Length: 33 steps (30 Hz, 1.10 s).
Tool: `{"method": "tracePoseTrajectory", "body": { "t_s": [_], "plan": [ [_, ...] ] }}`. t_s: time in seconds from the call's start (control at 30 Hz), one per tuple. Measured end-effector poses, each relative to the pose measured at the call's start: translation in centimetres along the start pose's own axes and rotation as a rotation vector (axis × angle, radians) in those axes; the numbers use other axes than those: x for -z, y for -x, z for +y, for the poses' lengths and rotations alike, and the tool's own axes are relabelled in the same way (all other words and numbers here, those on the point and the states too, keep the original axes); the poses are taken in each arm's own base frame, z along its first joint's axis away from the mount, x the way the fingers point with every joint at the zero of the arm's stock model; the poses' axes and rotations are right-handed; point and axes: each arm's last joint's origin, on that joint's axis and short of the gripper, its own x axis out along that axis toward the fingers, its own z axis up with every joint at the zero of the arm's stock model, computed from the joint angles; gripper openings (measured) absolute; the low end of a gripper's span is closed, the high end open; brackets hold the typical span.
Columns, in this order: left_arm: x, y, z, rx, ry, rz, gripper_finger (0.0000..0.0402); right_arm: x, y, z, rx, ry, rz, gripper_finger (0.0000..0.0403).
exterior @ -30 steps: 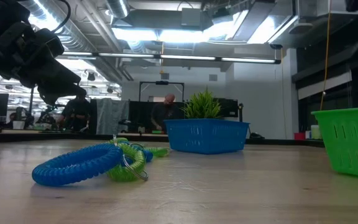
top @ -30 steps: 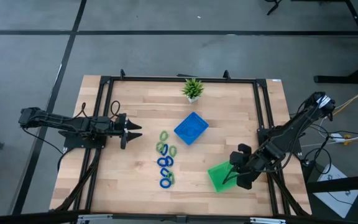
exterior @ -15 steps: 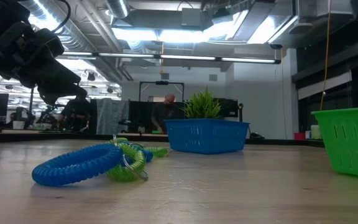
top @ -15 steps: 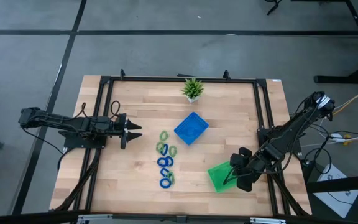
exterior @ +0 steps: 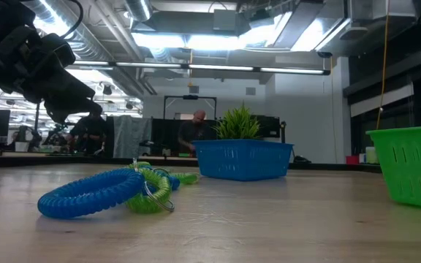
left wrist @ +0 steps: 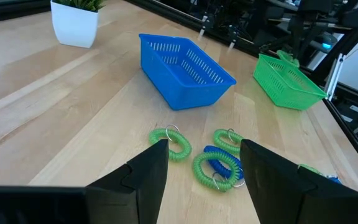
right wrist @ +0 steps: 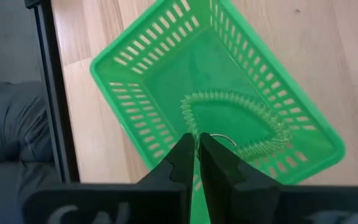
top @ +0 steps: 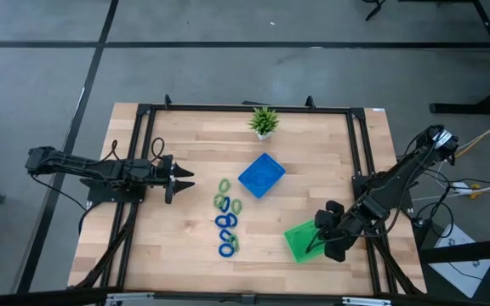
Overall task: Sort spring keychains
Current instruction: Put the green spring keychain into the green bin
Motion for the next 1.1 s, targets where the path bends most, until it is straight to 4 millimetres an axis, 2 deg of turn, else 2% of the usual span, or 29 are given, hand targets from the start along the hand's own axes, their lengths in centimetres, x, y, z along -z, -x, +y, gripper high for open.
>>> {"method": "tracePoseTrajectory", "body": {
  "t_s": [0.2,0.63,1.1],
  "plan": [
    [0.0,0.0,0.0,0.0,0.0,0.0,0.0194,-0.01,0.0,0.01,0.0,0.043,0.0,0.0045],
    [0.0,0.0,0.0,0.0,0.0,0.0,0.0194,-0.01,0.01,0.02,-0.001,0.044,-0.001,0.0135],
    [0.0,0.0,0.0,0.0,0.0,0.0,0.0194,-0.13,0.0,0.19,-0.018,0.037,-0.012,0.014]
  ]
}}
